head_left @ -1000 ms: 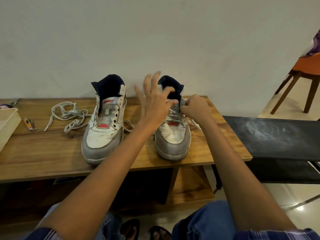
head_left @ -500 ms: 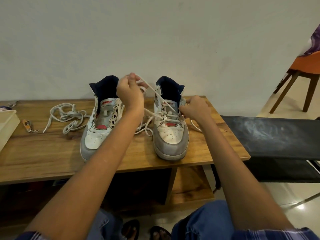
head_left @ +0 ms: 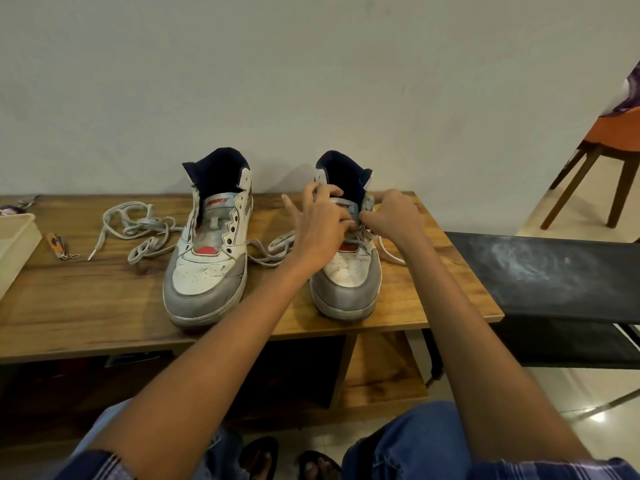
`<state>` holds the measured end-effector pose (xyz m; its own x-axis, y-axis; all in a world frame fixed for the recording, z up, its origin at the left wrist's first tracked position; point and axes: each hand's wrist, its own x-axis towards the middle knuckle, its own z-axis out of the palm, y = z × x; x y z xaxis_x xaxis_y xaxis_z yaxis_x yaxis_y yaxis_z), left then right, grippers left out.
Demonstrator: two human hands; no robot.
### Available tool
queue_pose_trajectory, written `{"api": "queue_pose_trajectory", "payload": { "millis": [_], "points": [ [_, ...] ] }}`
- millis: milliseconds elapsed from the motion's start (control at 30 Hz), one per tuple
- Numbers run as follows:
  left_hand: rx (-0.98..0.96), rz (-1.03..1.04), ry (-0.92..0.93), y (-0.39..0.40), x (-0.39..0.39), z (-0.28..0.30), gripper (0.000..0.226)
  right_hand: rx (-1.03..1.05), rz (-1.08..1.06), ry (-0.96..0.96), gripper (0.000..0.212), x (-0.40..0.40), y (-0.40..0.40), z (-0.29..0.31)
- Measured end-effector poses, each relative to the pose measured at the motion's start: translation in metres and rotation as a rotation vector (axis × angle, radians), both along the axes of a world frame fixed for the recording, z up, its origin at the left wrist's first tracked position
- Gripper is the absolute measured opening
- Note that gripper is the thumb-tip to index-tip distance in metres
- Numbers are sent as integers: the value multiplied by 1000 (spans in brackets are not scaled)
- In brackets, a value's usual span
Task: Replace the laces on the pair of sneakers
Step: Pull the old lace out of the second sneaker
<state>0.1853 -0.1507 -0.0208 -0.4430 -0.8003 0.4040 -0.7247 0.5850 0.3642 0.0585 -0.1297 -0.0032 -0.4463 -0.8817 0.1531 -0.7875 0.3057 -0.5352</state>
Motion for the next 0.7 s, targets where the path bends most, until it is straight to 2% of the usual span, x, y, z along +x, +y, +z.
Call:
{"api": "queue_pose_trajectory", "payload": {
  "millis": [67,133,267,300,333,367,400,500,567,600,633,700],
  "points": [
    [-64,-19,156,2,1,-2,15,6,-1,-15,20,0,1,0],
    [-75,14,453,7,3,6,19,12,-3,-40,21,-2,1,-1],
    [455,204,1561,-8,24,55,22,18,-20,-66,27,-4,2,-2],
    [520,226,1721,-15,33,61,27,18,-26,-50,25,-4,2,-2],
    [538,243,1759,-21,42,63,31,17,-29,-30,23,-3,1,-2],
    [532,258,1677,-23,46,61,33,14,-29,-14,20,-1,0,-2],
    [504,260,1511,-23,47,55,31,11,-25,-4,16,-1,-1,-2],
    [256,98,788,-14,35,36,19,7,-8,-3,14,0,-2,-2],
    [78,-16,234,-9,24,26,31,11,1,0,15,-1,-1,-2],
    [14,-24,29,-8,19,21,36,9,8,-3,15,-1,-1,-2],
    [-5,-11,-99,-8,15,17,38,5,11,-6,15,-1,-2,-3],
    [65,1,-147,-8,11,10,34,-3,9,1,14,-2,-3,-5]
  ]
}}
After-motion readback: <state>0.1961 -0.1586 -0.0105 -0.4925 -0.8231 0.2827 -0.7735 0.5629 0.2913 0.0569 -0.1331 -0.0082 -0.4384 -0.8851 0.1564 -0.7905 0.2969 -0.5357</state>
